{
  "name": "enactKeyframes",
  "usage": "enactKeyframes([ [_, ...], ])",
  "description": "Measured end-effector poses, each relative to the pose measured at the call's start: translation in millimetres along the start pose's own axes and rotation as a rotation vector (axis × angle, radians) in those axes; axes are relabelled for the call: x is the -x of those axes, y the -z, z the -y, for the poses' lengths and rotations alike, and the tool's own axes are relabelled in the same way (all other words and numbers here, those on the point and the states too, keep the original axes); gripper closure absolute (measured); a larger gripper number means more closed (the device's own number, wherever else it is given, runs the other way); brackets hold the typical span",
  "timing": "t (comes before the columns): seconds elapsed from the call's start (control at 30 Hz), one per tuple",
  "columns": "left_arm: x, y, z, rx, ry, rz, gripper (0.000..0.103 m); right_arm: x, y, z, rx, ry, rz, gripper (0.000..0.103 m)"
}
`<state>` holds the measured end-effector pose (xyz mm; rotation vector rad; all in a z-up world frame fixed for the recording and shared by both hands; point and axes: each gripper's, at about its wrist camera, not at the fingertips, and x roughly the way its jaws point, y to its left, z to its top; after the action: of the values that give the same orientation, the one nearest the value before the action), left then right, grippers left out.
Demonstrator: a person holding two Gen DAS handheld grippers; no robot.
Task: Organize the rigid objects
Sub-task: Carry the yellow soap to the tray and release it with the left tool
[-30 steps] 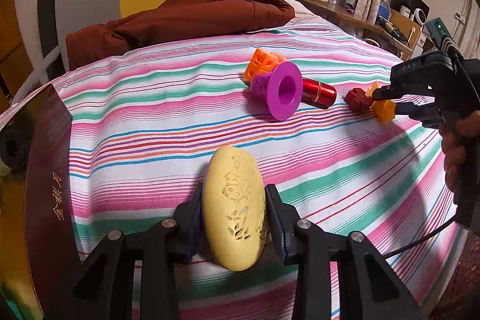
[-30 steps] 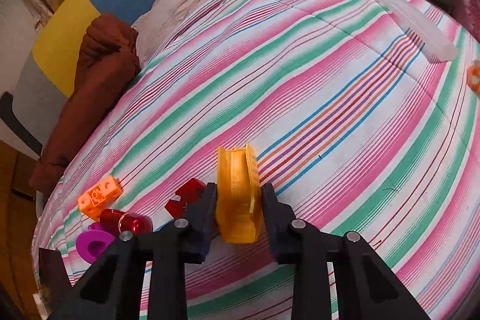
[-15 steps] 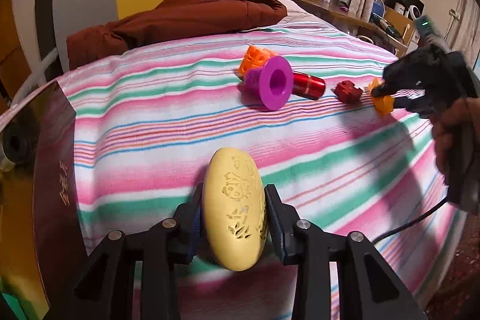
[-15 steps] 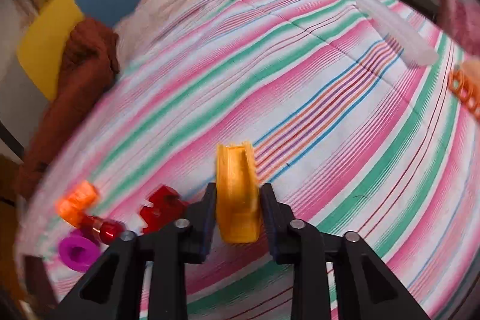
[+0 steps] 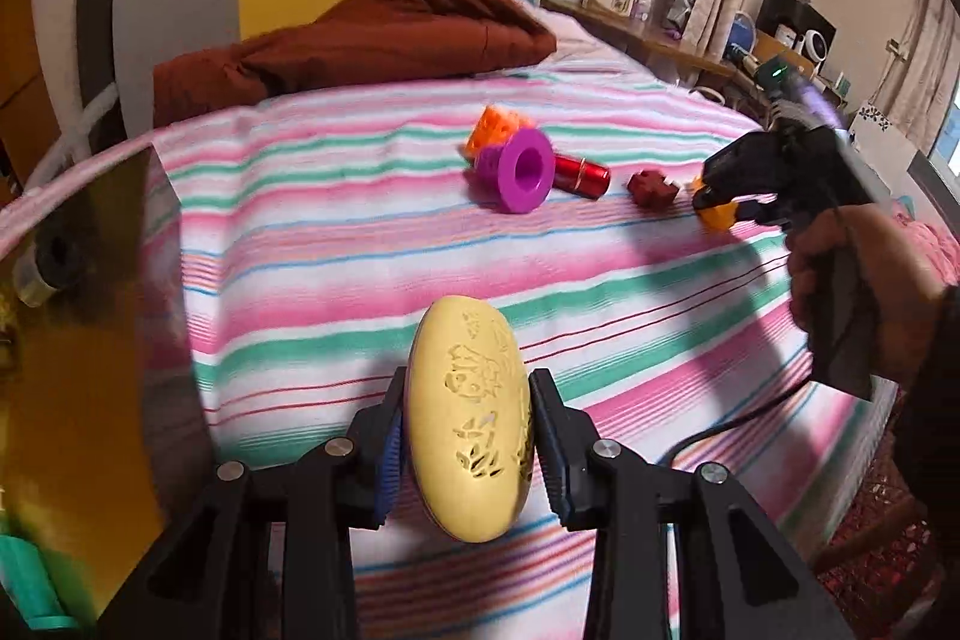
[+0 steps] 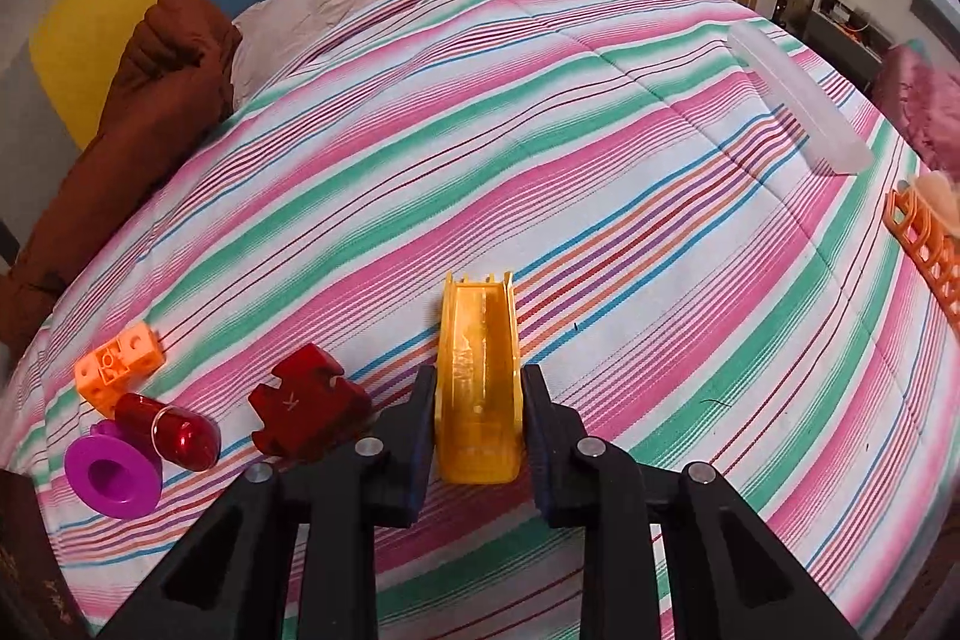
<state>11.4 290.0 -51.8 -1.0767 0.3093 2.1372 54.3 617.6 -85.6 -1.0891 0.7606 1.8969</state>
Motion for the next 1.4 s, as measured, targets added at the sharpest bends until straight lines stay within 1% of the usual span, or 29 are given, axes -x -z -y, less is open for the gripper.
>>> enactKeyframes([
  [0.2,38.3,-6.9,-7.8,0.012,-0.023,0.049,0.066,3.3,-0.6,7.1,0.005,0.009,0.007,0.076],
  [0.23,43.7,-7.2,-10.0,0.013,-0.028,0.061,0.066,-0.6,1.2,-1.7,0.005,0.01,0.008,0.076],
  [0.3,54.5,-7.4,-17.2,0.019,-0.056,0.079,0.066,-0.8,1.4,-1.4,0.007,0.011,0.009,0.076],
  [0.37,61.8,-7.3,-26.6,0.044,-0.064,0.079,0.066,-0.5,1.4,-1.0,0.013,0.013,0.012,0.076],
  [0.47,71.1,-4.9,-41.4,0.06,-0.11,0.086,0.066,1.3,6.1,-5.3,0.028,0.022,0.014,0.076],
  [0.57,77.5,-2.6,-58.8,0.087,-0.13,0.09,0.066,-5.1,2.9,-12.0,0.037,0.028,0.016,0.076],
  [0.6,80.6,-1.7,-68.9,0.105,-0.146,0.094,0.066,-5.2,2.9,-12.8,0.043,0.031,0.017,0.076],
  [0.77,93.4,5.7,-113.2,0.209,-0.178,0.108,0.066,-4.2,6.7,-16.5,0.063,0.044,0.022,0.076],
  [0.87,102.3,12.3,-140.7,0.277,-0.168,0.11,0.066,-3.6,8.2,-18.5,0.076,0.048,0.025,0.076],
  [1.03,125.4,28.4,-206.8,0.414,-0.231,0.135,0.066,-4.2,7.9,-18.4,0.08,0.046,0.024,0.076],
  [1.13,129.9,36.4,-240.9,0.47,-0.274,0.122,0.066,-4.6,7.2,-17.5,0.078,0.044,0.024,0.076],
  [1.23,125.3,41.8,-270.6,0.532,-0.274,0.089,0.066,-3.1,9.2,-19.1,0.082,0.037,0.022,0.076],
  [1.33,113.2,41.9,-286.1,0.54,-0.287,0.053,0.066,-2.6,10.4,-21.4,0.092,0.037,0.023,0.076],
  [1.4,102.1,40.3,-295.2,0.55,-0.282,0.03,0.066,-2.7,10.7,-20.9,0.089,0.034,0.022,0.076],
])
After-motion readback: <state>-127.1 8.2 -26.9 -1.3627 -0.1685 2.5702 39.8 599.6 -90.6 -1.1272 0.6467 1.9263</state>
